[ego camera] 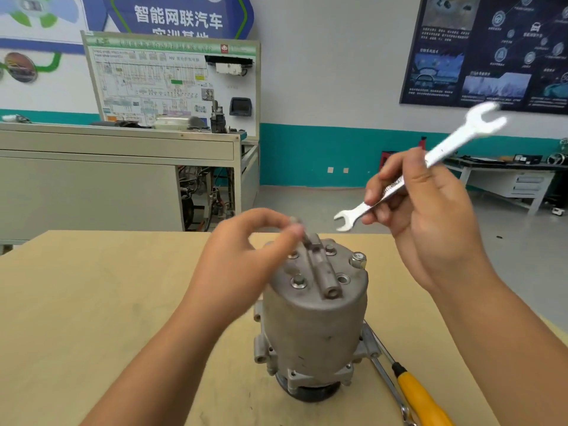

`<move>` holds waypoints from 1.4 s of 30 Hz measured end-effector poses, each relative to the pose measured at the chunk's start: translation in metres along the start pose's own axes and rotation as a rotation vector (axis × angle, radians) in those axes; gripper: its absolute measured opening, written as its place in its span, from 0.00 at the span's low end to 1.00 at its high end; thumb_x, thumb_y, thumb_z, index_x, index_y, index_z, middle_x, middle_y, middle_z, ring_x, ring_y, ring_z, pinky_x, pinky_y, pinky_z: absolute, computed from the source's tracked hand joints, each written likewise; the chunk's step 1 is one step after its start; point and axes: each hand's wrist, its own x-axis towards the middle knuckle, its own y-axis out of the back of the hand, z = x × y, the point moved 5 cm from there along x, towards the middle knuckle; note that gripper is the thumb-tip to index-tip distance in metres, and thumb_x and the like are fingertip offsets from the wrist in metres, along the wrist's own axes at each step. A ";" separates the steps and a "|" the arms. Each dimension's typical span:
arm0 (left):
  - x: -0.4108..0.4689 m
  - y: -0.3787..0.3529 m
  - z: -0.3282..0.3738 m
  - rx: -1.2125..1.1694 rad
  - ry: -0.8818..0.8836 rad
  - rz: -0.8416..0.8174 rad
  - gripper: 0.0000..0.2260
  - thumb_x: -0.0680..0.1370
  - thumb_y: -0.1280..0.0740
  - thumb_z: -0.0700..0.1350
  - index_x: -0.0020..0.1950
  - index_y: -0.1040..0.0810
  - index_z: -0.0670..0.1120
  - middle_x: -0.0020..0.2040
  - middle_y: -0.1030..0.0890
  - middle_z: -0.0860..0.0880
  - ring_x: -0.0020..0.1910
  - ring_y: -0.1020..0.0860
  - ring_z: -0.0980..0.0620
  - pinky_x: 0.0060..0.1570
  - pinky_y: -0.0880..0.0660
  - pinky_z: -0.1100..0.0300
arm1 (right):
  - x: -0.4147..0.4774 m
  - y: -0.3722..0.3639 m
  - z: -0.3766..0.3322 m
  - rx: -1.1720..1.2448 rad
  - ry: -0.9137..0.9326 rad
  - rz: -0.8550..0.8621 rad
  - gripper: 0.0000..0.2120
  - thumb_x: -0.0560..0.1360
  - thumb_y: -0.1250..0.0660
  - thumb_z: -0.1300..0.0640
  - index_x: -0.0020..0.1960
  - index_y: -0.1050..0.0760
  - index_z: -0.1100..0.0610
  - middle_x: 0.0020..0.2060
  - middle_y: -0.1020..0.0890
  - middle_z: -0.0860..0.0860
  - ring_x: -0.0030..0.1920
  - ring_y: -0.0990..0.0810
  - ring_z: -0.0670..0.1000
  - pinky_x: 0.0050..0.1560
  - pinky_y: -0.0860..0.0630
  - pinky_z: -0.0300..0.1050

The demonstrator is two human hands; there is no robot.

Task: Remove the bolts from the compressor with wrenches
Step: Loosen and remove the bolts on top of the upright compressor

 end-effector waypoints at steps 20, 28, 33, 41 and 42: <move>-0.054 0.032 -0.216 1.087 0.339 -0.360 0.12 0.82 0.52 0.55 0.44 0.35 0.51 0.45 0.25 0.52 0.54 0.30 0.49 0.46 0.36 0.56 | -0.066 -0.005 0.049 -0.724 0.246 0.059 0.09 0.77 0.40 0.62 0.41 0.24 0.64 0.40 0.23 0.52 0.44 0.25 0.42 0.48 0.31 0.30; -0.045 0.034 -0.223 1.188 0.336 -0.319 0.13 0.81 0.52 0.56 0.46 0.35 0.51 0.50 0.22 0.52 0.56 0.29 0.49 0.50 0.32 0.55 | -0.066 -0.004 0.052 -0.681 0.226 0.097 0.07 0.75 0.38 0.64 0.39 0.26 0.63 0.38 0.23 0.52 0.42 0.25 0.45 0.47 0.30 0.32; -0.044 0.035 -0.218 1.180 0.374 -0.259 0.15 0.80 0.52 0.60 0.45 0.36 0.51 0.45 0.25 0.53 0.53 0.29 0.50 0.46 0.35 0.56 | -0.066 -0.006 0.052 -0.658 0.209 0.101 0.08 0.75 0.39 0.60 0.38 0.27 0.61 0.38 0.24 0.52 0.42 0.25 0.47 0.46 0.30 0.33; -0.028 0.015 -0.113 0.584 0.127 0.129 0.07 0.78 0.42 0.56 0.48 0.32 0.53 0.49 0.25 0.57 0.52 0.26 0.55 0.57 0.35 0.55 | -0.065 -0.004 0.052 -0.615 0.207 0.096 0.10 0.75 0.39 0.58 0.39 0.25 0.62 0.39 0.23 0.50 0.42 0.24 0.46 0.47 0.29 0.33; -0.025 0.013 -0.095 0.381 0.090 0.184 0.05 0.78 0.41 0.54 0.47 0.30 0.54 0.49 0.24 0.58 0.53 0.26 0.57 0.55 0.33 0.59 | -0.065 -0.004 0.052 -0.595 0.200 0.093 0.10 0.76 0.40 0.57 0.39 0.25 0.60 0.39 0.23 0.49 0.43 0.24 0.46 0.47 0.29 0.33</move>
